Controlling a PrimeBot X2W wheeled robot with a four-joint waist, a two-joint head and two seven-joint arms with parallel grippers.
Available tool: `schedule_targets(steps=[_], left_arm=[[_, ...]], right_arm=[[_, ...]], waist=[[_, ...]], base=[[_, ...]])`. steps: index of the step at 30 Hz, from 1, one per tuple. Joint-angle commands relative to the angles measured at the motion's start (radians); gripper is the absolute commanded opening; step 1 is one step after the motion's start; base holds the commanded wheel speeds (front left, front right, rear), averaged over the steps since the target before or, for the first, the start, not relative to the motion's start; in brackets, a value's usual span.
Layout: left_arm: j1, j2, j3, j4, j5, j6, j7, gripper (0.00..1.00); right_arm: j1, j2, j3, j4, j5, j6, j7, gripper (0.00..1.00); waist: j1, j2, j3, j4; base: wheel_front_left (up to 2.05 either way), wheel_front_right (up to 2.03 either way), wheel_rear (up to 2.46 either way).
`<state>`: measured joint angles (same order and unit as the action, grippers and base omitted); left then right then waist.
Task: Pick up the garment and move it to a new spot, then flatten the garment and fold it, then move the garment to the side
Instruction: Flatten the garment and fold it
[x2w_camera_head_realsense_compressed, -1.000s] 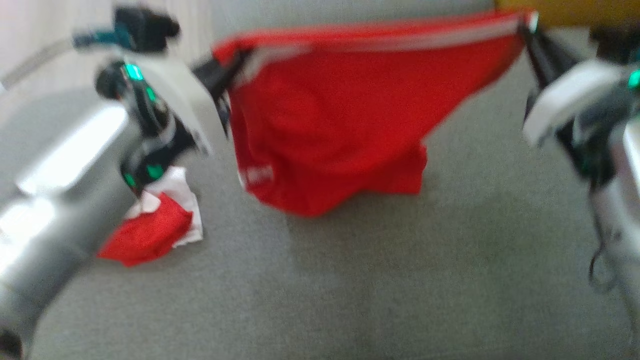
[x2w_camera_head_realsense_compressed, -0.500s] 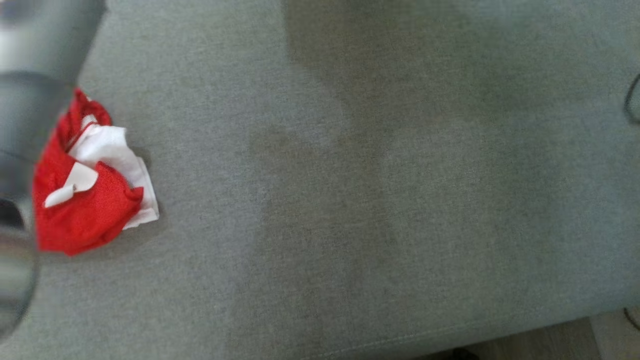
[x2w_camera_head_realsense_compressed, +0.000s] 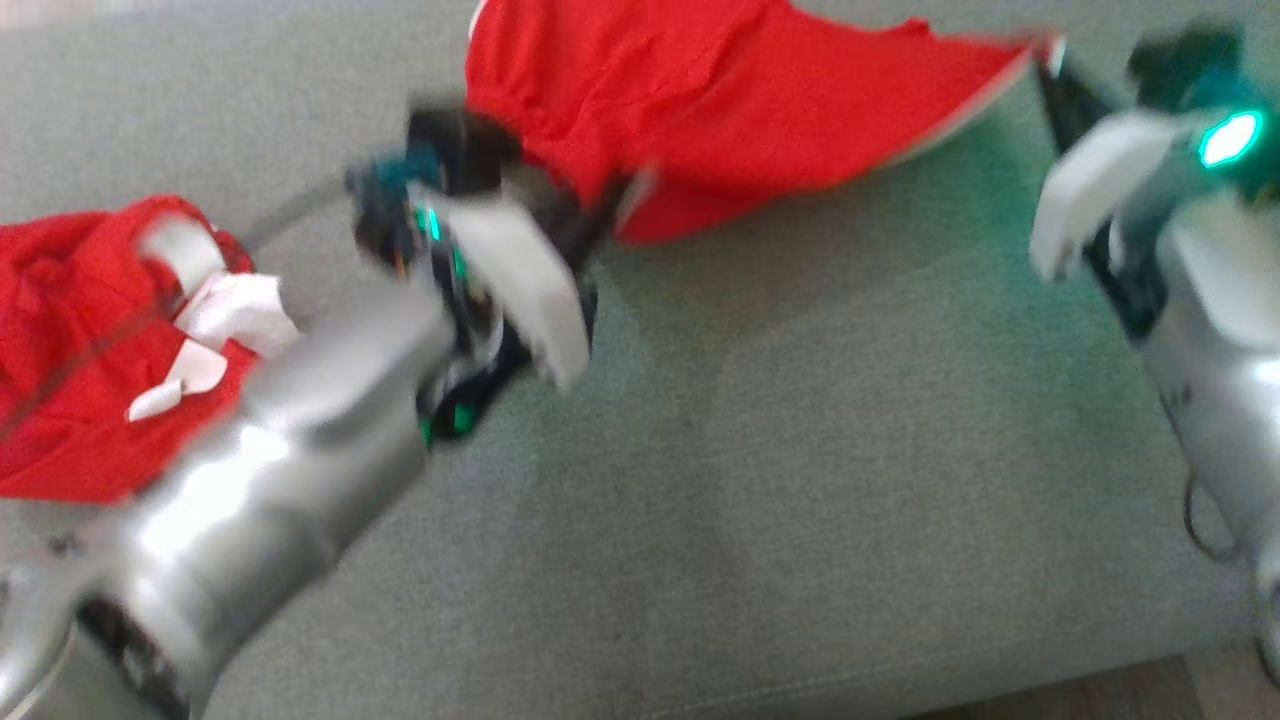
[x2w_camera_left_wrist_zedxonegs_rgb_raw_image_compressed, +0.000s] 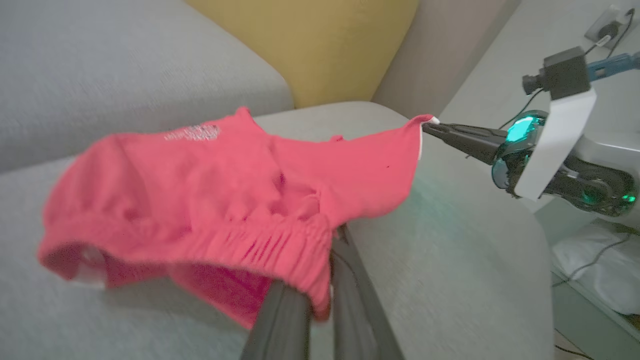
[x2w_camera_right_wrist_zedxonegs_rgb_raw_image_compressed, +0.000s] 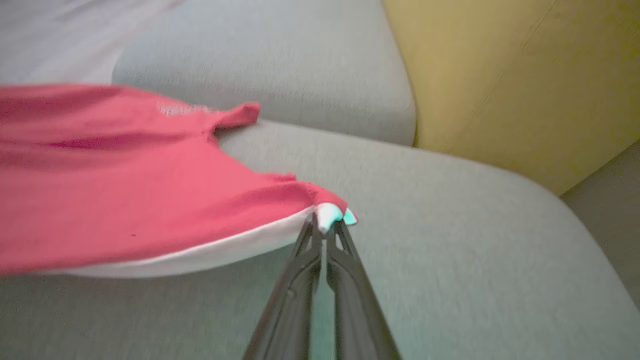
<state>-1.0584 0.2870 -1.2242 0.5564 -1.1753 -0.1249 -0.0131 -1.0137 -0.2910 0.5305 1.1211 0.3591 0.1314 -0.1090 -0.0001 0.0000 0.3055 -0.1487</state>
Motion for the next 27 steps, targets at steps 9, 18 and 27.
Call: schedule_targets(steps=[9, 18, 27], left_arm=[[0.170, 0.024, -0.037, -0.131, -0.020, -0.004, 0.012, 0.00], [0.304, -0.008, -0.047, -0.144, -0.011, 0.019, -0.008, 0.00], [0.410, -0.025, -0.051, -0.206, 0.008, 0.047, -0.020, 0.00]], right_arm=[[0.196, -0.243, 0.253, -0.219, 0.303, -0.001, 0.240, 0.00], [0.314, -0.395, 0.316, -0.353, 0.467, -0.001, 0.392, 0.00], [0.418, -0.498, 0.277, -0.496, 0.556, -0.001, 0.451, 0.00]], waist=[[0.0001, 0.0000, -0.109, -0.013], [0.0001, 0.0000, -0.213, -0.041], [0.0001, 0.0000, -0.262, -0.054]], base=[[0.00, 0.00, 0.00], [0.00, 0.00, 0.00], [0.00, 0.00, 0.00]])
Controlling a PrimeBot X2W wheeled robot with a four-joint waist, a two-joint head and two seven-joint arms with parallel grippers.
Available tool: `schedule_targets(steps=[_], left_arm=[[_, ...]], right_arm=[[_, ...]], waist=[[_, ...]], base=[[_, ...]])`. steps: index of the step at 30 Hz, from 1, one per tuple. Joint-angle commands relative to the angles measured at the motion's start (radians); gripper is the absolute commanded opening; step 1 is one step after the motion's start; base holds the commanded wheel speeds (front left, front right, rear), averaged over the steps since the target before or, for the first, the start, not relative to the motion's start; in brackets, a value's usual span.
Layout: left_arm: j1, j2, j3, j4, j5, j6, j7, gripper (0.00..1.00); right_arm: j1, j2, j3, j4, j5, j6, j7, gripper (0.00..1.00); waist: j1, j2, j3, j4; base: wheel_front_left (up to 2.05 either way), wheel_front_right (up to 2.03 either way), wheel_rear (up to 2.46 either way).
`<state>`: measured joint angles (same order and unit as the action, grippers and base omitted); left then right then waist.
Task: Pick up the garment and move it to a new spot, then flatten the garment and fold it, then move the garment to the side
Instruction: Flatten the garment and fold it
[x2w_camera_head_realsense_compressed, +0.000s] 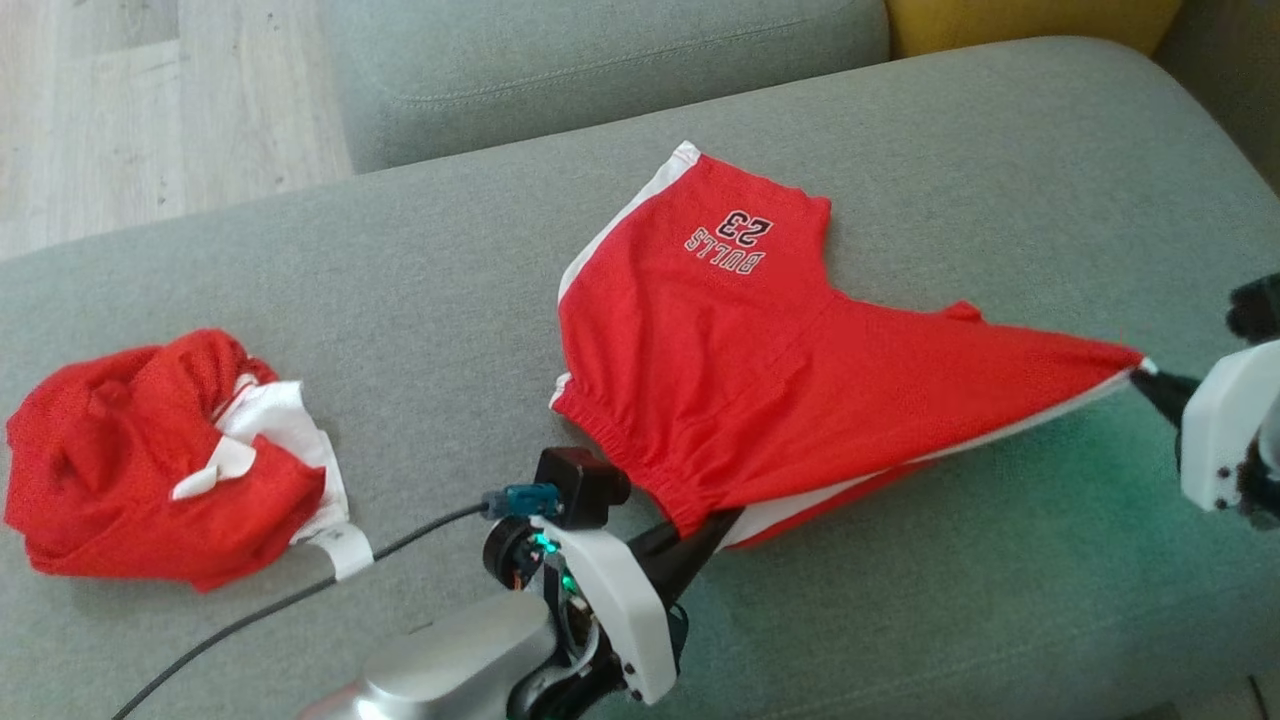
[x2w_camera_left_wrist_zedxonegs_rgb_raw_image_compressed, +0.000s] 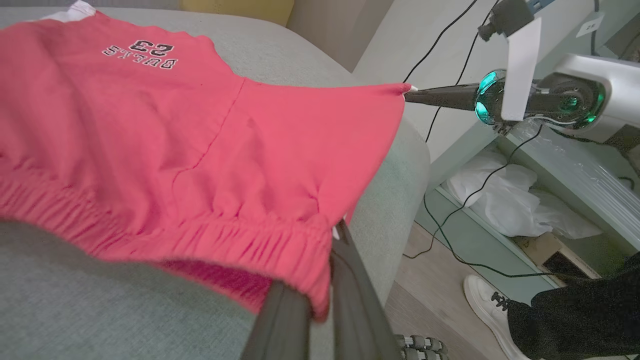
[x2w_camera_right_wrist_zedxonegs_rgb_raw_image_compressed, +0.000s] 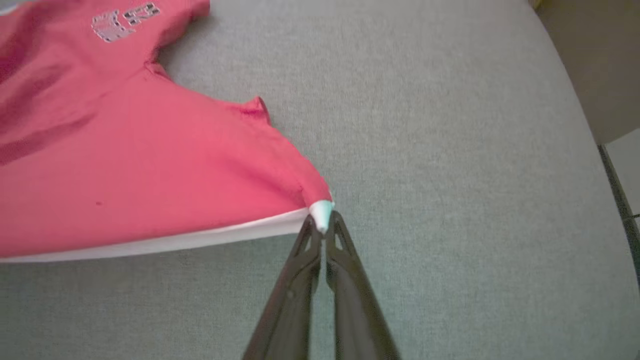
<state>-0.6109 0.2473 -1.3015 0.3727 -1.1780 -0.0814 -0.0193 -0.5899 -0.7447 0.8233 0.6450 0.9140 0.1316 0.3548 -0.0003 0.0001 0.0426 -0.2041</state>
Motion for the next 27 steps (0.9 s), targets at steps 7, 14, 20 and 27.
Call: schedule_targets(steps=[7, 14, 20, 27], left_arm=[[-0.065, 0.020, 0.059, -0.027, 0.021, 0.037, -0.042, 0.00], [-0.145, 0.019, 0.106, -0.024, 0.018, 0.045, -0.041, 0.00], [-0.243, 0.006, 0.137, 0.004, 0.031, 0.040, -0.029, 0.00], [-0.343, -0.023, 0.166, 0.064, 0.044, 0.023, -0.034, 0.00]], right_arm=[[-0.026, -0.025, -0.108, -0.092, -0.077, -0.001, -0.093, 0.00], [-0.124, 0.048, -0.178, -0.096, -0.199, -0.001, -0.154, 0.00], [-0.269, 0.113, -0.197, -0.038, -0.308, -0.001, -0.177, 0.00], [-0.430, 0.208, -0.203, 0.113, -0.407, -0.001, -0.209, 0.00]], waist=[[0.0003, -0.0001, 0.027, 0.039], [0.0003, -0.0001, 0.110, 0.093], [0.0003, -0.0001, 0.218, 0.151], [0.0003, -0.0001, 0.317, 0.213]], base=[[0.00, 0.00, 0.00], [0.00, 0.00, 0.00], [0.00, 0.00, 0.00], [0.00, 0.00, 0.00]])
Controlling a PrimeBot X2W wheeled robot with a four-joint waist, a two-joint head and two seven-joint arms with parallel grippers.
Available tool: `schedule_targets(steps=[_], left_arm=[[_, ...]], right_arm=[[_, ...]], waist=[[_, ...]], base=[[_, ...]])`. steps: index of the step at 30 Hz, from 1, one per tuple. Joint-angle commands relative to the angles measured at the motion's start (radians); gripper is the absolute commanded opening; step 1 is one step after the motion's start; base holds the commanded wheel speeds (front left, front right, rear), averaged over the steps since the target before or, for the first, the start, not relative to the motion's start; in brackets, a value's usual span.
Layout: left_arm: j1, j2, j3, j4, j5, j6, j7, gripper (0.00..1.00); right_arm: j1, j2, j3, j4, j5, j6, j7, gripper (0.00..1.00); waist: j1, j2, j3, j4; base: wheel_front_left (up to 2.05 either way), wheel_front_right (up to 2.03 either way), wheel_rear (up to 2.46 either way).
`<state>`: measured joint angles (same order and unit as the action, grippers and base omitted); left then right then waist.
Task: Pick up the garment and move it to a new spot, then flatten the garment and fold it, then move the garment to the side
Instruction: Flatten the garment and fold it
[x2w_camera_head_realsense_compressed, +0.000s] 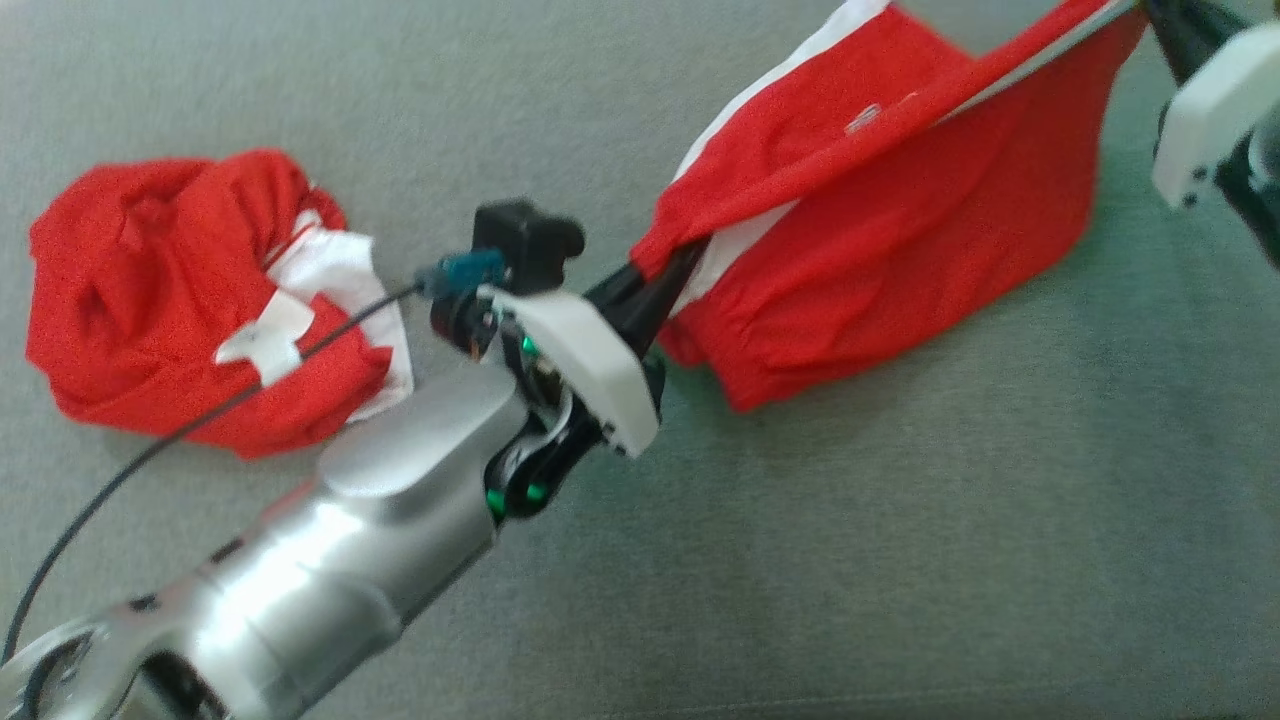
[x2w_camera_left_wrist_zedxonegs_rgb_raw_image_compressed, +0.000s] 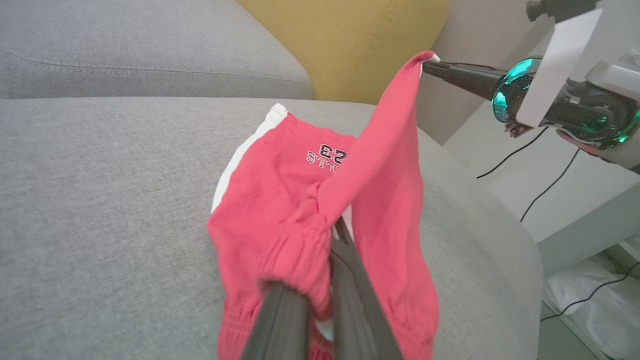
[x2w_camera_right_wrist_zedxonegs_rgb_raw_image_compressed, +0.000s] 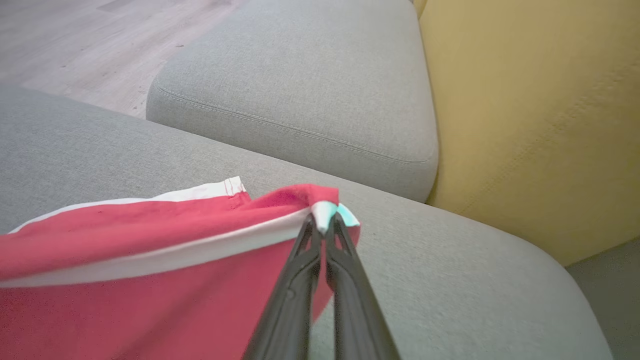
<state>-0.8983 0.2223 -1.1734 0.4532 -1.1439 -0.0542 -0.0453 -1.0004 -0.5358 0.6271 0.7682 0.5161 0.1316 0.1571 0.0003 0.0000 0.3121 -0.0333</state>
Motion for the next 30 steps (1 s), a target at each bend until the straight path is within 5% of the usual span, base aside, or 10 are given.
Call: schedule_targets(steps=[1, 24, 25, 26, 27, 28, 29, 30], left_arm=[[-0.068, -0.004, 0.037, -0.007, 0.014, -0.008, -0.006, 0.00], [-0.166, -0.128, -0.002, 0.158, 0.039, -0.066, -0.055, 0.00], [-0.168, -0.131, -0.003, 0.163, 0.039, -0.067, -0.059, 0.00], [-0.169, -0.133, -0.005, 0.168, 0.039, -0.068, -0.062, 0.25], [-0.171, -0.136, -0.007, 0.173, 0.038, -0.069, -0.064, 0.49], [-0.172, -0.138, -0.008, 0.178, 0.038, -0.069, -0.066, 0.89], [-0.173, -0.140, -0.010, 0.183, 0.038, -0.070, -0.068, 1.00], [-0.174, -0.142, -0.012, 0.188, 0.038, -0.070, -0.071, 1.00]], right_arm=[[-0.038, 0.009, -0.004, 0.012, -0.019, -0.001, -0.015, 0.00], [-0.267, 0.123, 0.002, 0.391, -0.072, -0.001, -0.160, 0.00], [-0.274, 0.123, 0.001, 0.402, -0.074, -0.001, -0.169, 0.13], [-0.279, 0.124, 0.001, 0.416, -0.077, -0.001, -0.174, 1.00], [-0.283, 0.128, 0.005, 0.427, -0.082, -0.001, -0.177, 1.00], [-0.287, 0.131, 0.007, 0.436, -0.084, -0.001, -0.180, 1.00], [-0.290, 0.134, 0.005, 0.444, -0.082, -0.001, -0.186, 1.00], [-0.292, 0.138, 0.003, 0.451, -0.080, -0.001, -0.191, 1.00]], waist=[[-0.0003, 0.0000, 0.060, 0.051], [-0.0003, 0.0000, 0.176, 0.171], [-0.0003, 0.0000, 0.177, 0.173], [-0.0003, 0.0000, 0.177, 0.174], [-0.0003, 0.0000, 0.177, 0.175], [-0.0003, 0.0000, 0.177, 0.175], [-0.0003, 0.0000, 0.176, 0.176], [-0.0003, 0.0000, 0.174, 0.175]], base=[[0.00, 0.00, 0.00], [0.00, 0.00, 0.00], [0.00, 0.00, 0.00], [0.00, 0.00, 0.00], [0.00, 0.00, 0.00], [0.00, 0.00, 0.00], [0.00, 0.00, 0.00], [0.00, 0.00, 0.00]])
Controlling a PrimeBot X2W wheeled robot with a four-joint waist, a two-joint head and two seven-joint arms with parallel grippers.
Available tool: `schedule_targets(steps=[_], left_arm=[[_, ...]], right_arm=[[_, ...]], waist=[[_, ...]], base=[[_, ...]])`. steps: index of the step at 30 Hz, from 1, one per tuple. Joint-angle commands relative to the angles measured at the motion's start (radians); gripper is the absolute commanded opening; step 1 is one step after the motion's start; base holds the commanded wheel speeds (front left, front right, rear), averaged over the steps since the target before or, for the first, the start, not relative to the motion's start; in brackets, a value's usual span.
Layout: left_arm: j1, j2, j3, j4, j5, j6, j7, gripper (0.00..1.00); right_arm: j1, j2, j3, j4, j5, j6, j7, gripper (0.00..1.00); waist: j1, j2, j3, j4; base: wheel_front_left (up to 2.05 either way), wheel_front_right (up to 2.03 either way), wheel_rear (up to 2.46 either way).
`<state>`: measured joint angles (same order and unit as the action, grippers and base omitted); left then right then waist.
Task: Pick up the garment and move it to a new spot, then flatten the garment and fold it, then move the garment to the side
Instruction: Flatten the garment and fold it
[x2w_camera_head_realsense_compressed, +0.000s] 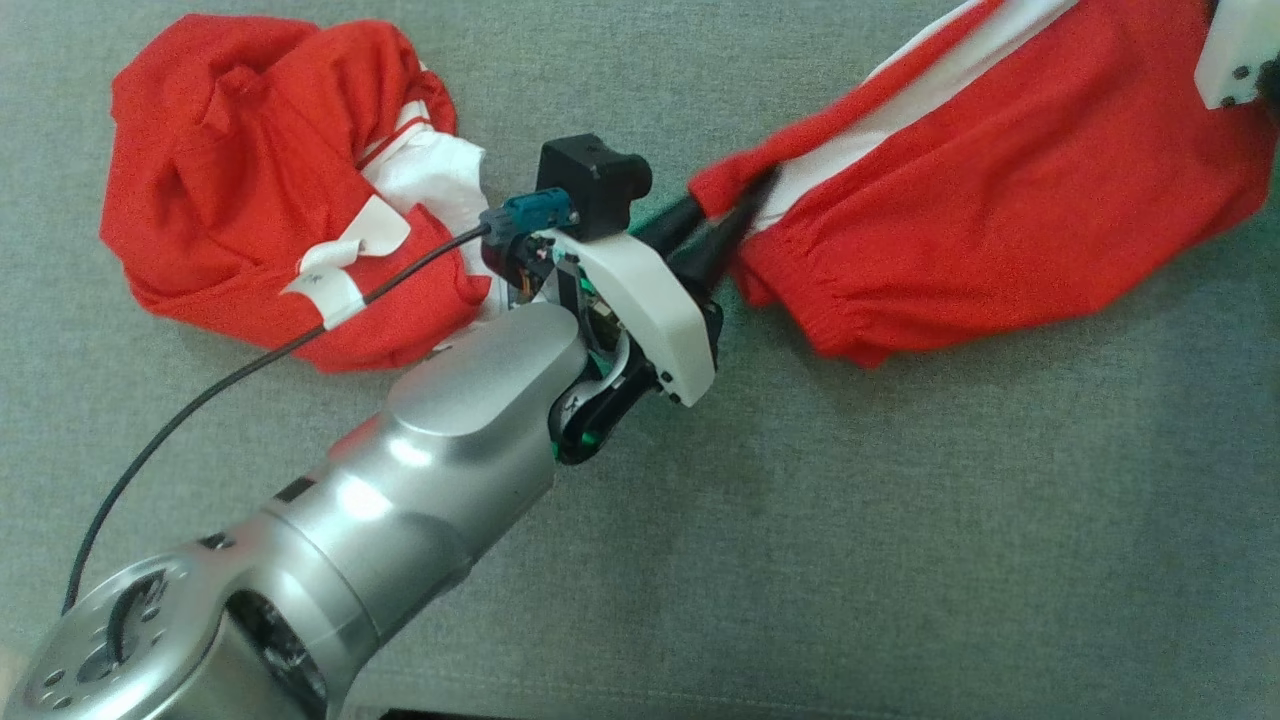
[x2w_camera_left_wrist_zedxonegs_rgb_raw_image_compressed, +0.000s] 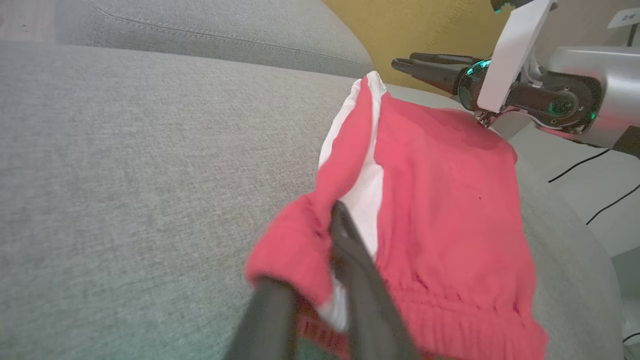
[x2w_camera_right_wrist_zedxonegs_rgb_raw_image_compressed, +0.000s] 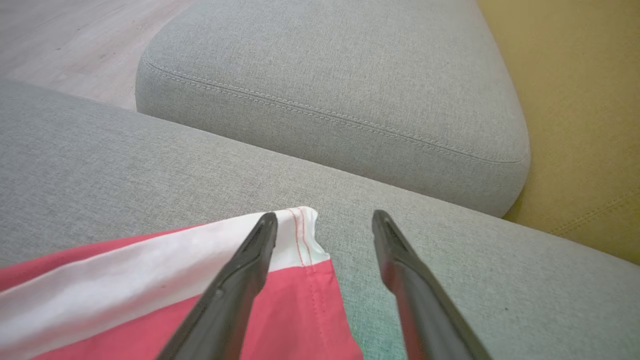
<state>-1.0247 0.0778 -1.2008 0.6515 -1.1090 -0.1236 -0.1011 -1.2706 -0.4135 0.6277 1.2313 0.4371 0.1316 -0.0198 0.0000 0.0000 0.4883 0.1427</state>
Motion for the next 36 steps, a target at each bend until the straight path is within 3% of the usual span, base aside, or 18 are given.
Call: schedule_targets(steps=[1, 13, 25, 30, 34, 36], left_arm=[[-0.047, 0.001, 0.015, -0.004, 0.003, -0.001, -0.020, 1.00], [0.051, -0.005, 0.006, 0.061, -0.055, -0.005, -0.044, 1.00], [0.194, 0.026, -0.028, 0.077, -0.078, 0.008, -0.028, 1.00], [0.231, 0.081, -0.018, 0.088, -0.038, 0.091, -0.107, 1.00], [0.248, 0.151, 0.037, 0.072, 0.056, 0.213, -0.158, 1.00], [0.263, 0.197, 0.119, 0.000, 0.149, 0.288, -0.160, 1.00]], right_arm=[[-0.022, 0.017, 0.003, -0.005, -0.002, -0.001, -0.019, 1.00], [0.068, 0.054, -0.021, 0.032, 0.059, -0.001, -0.092, 1.00], [0.254, 0.042, 0.033, -0.034, 0.136, -0.001, -0.167, 1.00], [0.333, 0.043, 0.025, -0.100, 0.194, -0.001, -0.217, 1.00], [0.417, 0.042, -0.016, -0.190, 0.236, -0.001, -0.239, 1.00], [0.464, 0.035, -0.075, -0.284, 0.241, -0.001, -0.241, 1.00]], waist=[[0.0000, 0.0000, -0.006, -0.001], [0.0000, 0.0000, -0.148, -0.030], [0.0000, 0.0000, -0.324, -0.060], [0.0000, 0.0000, -0.397, -0.079], [0.0000, 0.0000, -0.447, -0.096], [0.0000, 0.0000, -0.457, -0.104]], base=[[0.00, 0.00, 0.00], [0.00, 0.00, 0.00], [0.00, 0.00, 0.00], [0.00, 0.00, 0.00], [0.00, 0.00, 0.00], [0.00, 0.00, 0.00]])
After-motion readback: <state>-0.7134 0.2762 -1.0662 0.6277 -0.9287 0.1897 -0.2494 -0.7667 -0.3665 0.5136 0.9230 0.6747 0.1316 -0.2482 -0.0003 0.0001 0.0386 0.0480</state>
